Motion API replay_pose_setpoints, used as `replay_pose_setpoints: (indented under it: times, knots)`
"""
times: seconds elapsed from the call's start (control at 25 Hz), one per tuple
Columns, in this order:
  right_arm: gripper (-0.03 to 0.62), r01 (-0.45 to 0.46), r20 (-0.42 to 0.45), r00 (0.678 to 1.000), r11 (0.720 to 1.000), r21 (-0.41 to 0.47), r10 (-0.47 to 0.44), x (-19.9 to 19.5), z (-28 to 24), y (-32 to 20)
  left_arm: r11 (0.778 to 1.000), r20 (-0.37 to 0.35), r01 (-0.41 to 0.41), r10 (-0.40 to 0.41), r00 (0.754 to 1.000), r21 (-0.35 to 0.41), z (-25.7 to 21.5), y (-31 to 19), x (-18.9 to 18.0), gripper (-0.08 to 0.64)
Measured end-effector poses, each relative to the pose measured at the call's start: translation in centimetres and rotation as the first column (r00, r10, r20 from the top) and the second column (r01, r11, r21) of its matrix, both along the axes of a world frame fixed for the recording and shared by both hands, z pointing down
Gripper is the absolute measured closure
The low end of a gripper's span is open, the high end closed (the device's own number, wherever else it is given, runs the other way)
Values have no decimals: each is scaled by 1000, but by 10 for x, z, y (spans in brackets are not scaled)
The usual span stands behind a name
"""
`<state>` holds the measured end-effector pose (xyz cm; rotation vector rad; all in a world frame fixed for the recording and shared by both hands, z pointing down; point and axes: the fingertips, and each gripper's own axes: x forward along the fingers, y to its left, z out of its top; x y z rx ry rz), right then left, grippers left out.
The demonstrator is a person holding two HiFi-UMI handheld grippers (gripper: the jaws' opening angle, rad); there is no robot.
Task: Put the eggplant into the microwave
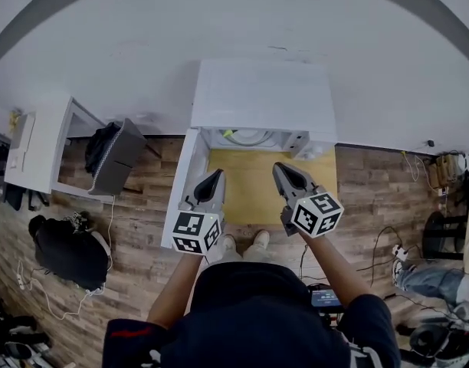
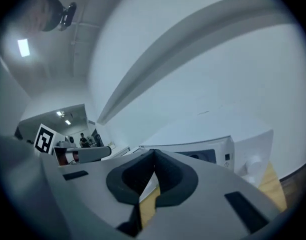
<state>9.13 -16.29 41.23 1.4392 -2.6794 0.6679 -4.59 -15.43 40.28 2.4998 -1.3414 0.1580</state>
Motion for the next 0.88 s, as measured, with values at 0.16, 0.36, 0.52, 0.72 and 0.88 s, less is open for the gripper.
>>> replay_pose_setpoints:
  times: [0.16,0.36,0.52,0.72,0.88]
  knots:
    - [581,-7,-88,996,996,88,15,7,-31,13,1000,-11,6,-6,1000,27,-16,2,-1,543]
    - [581,-7,-144,989,985,171,32,14,-61,26,997,-13,-4,5,1000,74,-37,4,1,543]
    - [581,-21,-164,984,971,240,62,18,-82,31,993,-19,-18,20,1000,115,-54,7,6,543]
    - [581,-29,-159,984,961,275,75,22,-93,32,989,-25,-25,29,999,144,-65,9,10,543]
    - [581,-29,-164,983,951,307,83,22,-103,34,986,-22,-28,32,999,164,-71,11,11,543]
